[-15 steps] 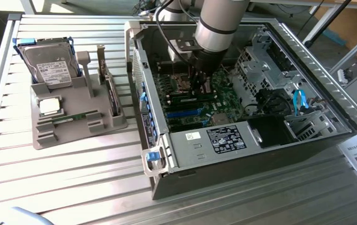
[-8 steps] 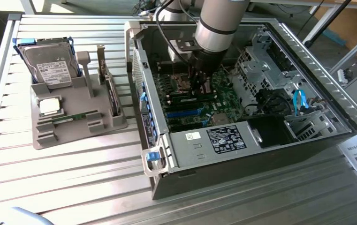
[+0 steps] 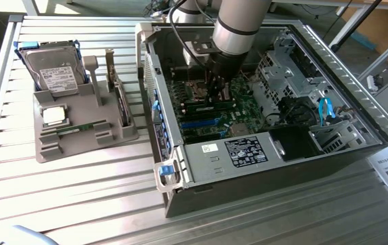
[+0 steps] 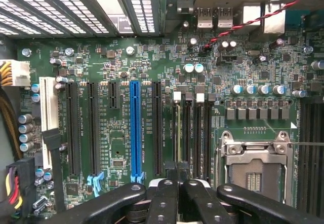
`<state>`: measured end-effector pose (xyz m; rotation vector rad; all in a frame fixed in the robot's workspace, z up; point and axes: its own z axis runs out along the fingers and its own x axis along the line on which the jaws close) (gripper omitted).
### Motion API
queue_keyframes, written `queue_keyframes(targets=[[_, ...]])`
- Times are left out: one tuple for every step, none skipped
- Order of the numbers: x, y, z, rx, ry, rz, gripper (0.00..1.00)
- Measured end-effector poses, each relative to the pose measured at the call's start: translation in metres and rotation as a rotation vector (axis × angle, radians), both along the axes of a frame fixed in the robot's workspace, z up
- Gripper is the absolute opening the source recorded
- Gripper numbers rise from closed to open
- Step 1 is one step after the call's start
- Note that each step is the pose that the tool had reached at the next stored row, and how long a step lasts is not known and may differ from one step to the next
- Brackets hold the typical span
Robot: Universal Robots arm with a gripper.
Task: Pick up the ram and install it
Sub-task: 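Press down the ram until it locks into place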
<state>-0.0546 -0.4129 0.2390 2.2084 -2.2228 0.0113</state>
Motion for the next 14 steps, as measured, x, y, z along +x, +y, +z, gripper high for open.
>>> queue_keyframes(targets=[[0.000, 0.0000, 0.0014, -0.0001, 0.0000, 0.000, 0.10], [0.000, 0.0000, 0.0027, -0.0001, 0.0000, 0.000, 0.10], [0.000, 0.0000, 0.0042, -0.0002, 0.0001, 0.000, 0.10], [0.000, 0.0000, 0.0058, -0.0001, 0.0000, 0.000, 0.10], [0.000, 0.0000, 0.0074, -0.0001, 0.0000, 0.000, 0.10], [0.000, 0.0000, 0.0091, 0.0000, 0.0000, 0.000, 0.10], [0.000, 0.0000, 0.0105, -0.0001, 0.0000, 0.000, 0.10], [0.000, 0.0000, 0.0113, -0.0001, 0.0000, 0.000, 0.10], [0.000, 0.0000, 0.0113, 0.0001, -0.0001, 0.000, 0.10], [0.000, 0.0000, 0.0113, 0.0001, 0.0000, 0.000, 0.10], [0.000, 0.0000, 0.0113, 0.0000, 0.0000, 0.000, 0.10], [0.000, 0.0000, 0.0113, -0.0001, 0.0000, 0.000, 0.10], [0.000, 0.0000, 0.0114, -0.0001, 0.0000, 0.000, 0.10], [-0.001, 0.0000, 0.0114, -0.0002, 0.0001, 0.000, 0.10]])
